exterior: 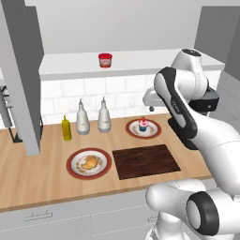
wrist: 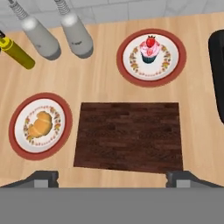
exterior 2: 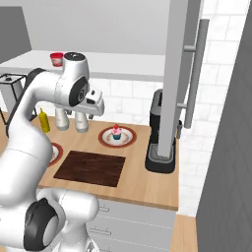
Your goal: From the different types of pastries on the counter, select a croissant and place it on the cutting board. Then retrieve a jar of jam from the cabinet and place it alongside the croissant on the cutting board.
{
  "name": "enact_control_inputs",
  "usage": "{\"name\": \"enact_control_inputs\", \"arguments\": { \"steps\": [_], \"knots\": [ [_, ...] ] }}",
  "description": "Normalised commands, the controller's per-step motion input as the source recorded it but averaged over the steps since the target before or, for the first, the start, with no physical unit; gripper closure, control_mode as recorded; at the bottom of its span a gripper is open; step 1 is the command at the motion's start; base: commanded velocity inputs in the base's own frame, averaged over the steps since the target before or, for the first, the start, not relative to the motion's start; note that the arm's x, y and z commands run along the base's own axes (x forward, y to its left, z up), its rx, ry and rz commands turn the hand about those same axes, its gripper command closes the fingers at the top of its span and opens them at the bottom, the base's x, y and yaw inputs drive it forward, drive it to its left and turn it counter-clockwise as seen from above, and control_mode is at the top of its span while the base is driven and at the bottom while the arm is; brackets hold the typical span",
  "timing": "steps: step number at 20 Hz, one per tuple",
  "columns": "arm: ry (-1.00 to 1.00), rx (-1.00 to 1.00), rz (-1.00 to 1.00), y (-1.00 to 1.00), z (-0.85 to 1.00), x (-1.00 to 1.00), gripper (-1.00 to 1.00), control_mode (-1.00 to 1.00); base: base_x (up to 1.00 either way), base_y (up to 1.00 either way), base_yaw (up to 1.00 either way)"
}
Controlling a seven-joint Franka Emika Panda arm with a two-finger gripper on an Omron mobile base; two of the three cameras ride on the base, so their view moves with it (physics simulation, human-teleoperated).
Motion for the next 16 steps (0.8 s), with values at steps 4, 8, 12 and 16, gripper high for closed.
{"name": "enact_control_inputs", "arguments": {
  "steps": [4, 8, 12, 16],
  "knots": [
    [0.09, 0.05, 0.0, 0.57, 0.13, -0.04, -1.0, -1.0, 0.0, 0.0, 0.0],
    [0.04, 0.0, 0.0, 0.68, 0.07, -0.07, -1.0, -1.0, 0.0, 0.0, 0.0],
    [0.01, 0.0, -0.01, 0.75, 0.0, -0.17, -1.0, -1.0, 0.0, 0.0, 0.0],
    [0.0, 0.0, -0.06, 0.62, 0.0, -0.49, -1.0, -1.0, 0.0, 0.0, 0.0]
  ]
}}
